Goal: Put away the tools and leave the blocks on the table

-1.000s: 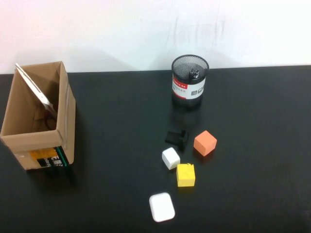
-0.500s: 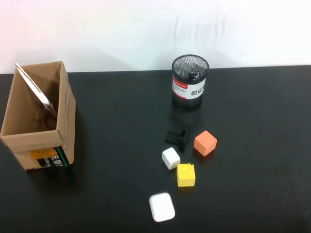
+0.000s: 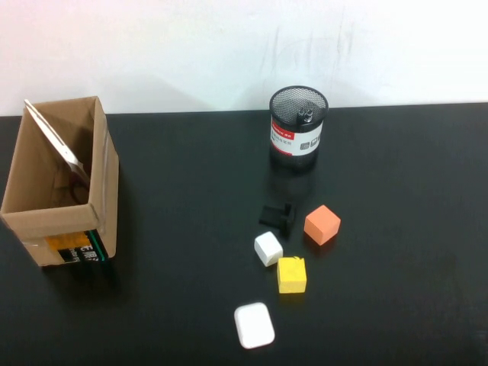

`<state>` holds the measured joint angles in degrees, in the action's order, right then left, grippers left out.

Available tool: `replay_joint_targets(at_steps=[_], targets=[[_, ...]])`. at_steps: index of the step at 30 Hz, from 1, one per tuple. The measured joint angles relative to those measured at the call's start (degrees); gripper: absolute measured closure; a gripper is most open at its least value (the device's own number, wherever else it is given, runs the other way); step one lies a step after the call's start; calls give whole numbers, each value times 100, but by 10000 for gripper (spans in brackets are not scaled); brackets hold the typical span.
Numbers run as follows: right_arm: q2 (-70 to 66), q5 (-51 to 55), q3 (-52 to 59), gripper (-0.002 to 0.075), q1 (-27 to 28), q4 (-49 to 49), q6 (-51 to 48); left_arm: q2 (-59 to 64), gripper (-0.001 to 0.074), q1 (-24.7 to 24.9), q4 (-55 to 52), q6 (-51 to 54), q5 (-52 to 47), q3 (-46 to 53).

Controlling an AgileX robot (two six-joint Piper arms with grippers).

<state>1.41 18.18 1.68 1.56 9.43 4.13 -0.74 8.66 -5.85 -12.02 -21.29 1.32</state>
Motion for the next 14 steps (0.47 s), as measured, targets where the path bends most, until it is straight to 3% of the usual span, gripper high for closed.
replay_joint_targets(at_steps=[14], targets=[[-49, 0, 0, 732, -77, -13, 0, 0, 735, 0, 0, 0, 0, 0]])
